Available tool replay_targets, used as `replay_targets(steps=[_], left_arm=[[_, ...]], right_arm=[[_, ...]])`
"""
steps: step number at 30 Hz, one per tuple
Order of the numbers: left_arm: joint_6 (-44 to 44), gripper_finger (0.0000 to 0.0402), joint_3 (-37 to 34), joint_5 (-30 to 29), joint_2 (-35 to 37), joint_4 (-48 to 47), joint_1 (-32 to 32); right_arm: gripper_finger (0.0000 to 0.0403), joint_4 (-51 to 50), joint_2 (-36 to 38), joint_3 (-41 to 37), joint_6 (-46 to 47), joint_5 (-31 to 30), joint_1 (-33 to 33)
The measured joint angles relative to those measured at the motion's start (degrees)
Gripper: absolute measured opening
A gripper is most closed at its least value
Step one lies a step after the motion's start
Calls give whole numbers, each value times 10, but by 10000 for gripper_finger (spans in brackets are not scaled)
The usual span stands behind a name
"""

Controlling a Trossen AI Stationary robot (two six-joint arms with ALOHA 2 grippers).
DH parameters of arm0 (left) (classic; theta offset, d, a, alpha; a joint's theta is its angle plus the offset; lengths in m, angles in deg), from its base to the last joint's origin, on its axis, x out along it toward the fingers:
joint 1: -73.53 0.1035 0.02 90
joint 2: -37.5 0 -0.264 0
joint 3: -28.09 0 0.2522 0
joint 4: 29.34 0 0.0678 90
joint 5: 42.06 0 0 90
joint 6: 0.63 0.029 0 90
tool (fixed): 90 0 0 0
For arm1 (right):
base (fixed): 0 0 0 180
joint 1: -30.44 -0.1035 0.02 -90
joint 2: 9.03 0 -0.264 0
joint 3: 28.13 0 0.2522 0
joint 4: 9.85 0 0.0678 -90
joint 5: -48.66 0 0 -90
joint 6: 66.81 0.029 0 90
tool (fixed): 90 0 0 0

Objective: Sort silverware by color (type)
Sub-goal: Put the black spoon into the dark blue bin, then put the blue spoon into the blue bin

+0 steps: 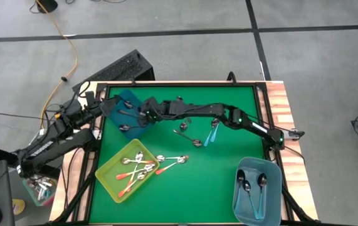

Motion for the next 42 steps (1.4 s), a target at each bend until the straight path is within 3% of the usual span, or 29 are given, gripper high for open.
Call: replay_targets(steps=[13,21,42], left_arm=[[0,110,0,-7,0,0,0],[0,110,0,-8,0,0,0],[0,110,0,-8,0,0,0]], right_arm=[[1,-23,-13,1,-36,50,3],[13,-19,-19,1,-48,50,5],[107,-20,11,14,-109,50,18]])
